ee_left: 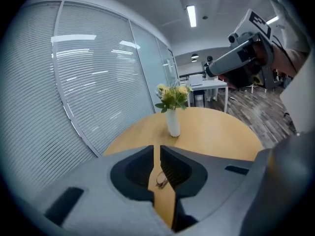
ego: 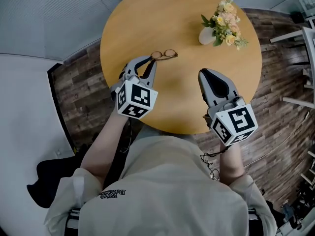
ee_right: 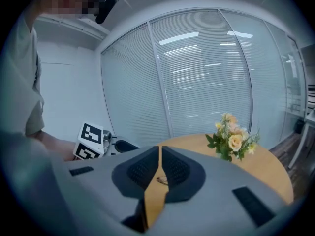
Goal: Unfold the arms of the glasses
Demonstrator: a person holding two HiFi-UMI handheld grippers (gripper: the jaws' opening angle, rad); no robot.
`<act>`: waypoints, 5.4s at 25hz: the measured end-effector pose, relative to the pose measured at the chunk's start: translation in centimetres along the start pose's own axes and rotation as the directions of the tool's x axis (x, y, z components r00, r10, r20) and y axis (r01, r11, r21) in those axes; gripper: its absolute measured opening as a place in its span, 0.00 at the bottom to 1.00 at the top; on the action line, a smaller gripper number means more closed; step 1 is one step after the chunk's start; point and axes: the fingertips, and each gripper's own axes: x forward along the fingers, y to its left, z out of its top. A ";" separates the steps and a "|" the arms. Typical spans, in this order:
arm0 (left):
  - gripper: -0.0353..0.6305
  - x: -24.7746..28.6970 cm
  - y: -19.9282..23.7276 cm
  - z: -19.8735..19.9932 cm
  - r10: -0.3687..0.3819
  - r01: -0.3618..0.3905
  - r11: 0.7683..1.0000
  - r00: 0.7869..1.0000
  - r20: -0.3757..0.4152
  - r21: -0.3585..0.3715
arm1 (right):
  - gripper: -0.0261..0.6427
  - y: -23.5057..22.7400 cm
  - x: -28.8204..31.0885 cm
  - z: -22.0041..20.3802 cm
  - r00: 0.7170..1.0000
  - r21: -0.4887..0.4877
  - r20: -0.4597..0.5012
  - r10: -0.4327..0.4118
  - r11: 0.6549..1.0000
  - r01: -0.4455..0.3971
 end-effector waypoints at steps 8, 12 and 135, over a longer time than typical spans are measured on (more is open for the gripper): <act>0.09 4.8 0.3 -1.9 -0.008 0.013 0.998 0.997 -0.073 0.064 | 0.10 -1.1 2.1 -1.5 0.999 0.017 -0.035 0.022 1.000 -0.021; 0.10 7.5 -0.1 -3.4 -0.033 0.043 0.996 0.993 -0.117 0.083 | 0.10 -1.4 3.4 -2.2 0.998 0.024 -0.052 0.042 0.999 -0.040; 0.12 -21.2 -0.9 12.4 0.063 0.155 0.911 0.863 0.501 -0.381 | 0.10 7.6 -10.3 9.3 0.957 -0.143 0.278 0.084 0.989 -0.046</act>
